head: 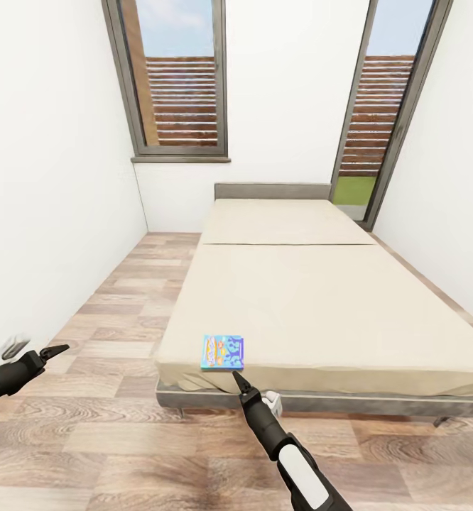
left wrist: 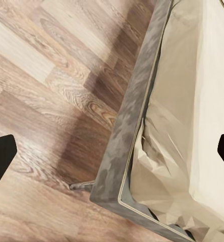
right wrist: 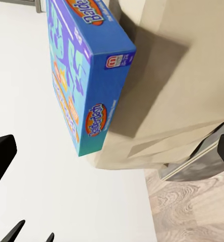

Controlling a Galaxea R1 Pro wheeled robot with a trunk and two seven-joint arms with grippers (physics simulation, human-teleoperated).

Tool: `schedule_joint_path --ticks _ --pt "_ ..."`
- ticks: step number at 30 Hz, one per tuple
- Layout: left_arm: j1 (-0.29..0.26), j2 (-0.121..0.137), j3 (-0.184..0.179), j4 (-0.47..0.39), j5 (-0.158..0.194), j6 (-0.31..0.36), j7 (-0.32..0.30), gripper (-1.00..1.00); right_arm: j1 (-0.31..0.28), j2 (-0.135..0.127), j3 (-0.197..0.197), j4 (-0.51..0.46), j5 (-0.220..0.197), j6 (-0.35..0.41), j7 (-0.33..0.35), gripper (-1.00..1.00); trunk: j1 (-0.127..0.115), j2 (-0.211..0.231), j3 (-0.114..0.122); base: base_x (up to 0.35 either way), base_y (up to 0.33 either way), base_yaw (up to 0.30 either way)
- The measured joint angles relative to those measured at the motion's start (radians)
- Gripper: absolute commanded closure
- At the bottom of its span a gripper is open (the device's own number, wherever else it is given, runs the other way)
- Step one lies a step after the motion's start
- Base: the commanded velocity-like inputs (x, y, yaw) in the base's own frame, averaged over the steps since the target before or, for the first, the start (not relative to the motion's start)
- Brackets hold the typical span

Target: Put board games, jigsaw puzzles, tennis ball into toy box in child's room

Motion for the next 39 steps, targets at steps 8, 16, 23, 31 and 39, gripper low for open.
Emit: schedule_joint_path --ticks 8,16,23,31,39 --pt "0.0 0.0 0.0 0.0 0.0 0.0 0.001 -1.0 0.0 0.0 0.0 0.0 0.0 0.0 0.0 -1.0 0.0 0.0 0.0 0.003 0.002 0.0" --pt "0.0 0.0 0.0 0.0 0.0 0.0 0.001 -1.0 0.0 0.0 0.0 0.0 0.0 0.0 0.0 -1.0 0.0 0.0 0.0 0.068 0.049 0.0" --pt "0.0 -0.001 0.0 0.0 0.0 -0.002 0.001 -1.0 0.0 0.0 0.0 0.0 0.0 0.0 0.0 -1.0 0.0 0.0 0.0 0.08 0.061 0.0" --pt "0.0 -0.001 -0.001 0.0 0.0 -0.004 0.001 -1.0 0.0 0.0 0.0 0.0 0.0 0.0 0.0 -1.0 0.0 0.0 0.0 0.013 0.01 0.0" --pt "0.0 -0.002 0.0 0.0 0.0 -0.005 0.001 -1.0 0.0 0.0 0.0 0.0 0.0 0.0 0.0 -1.0 0.0 0.0 0.0 0.001 0.001 0.0"
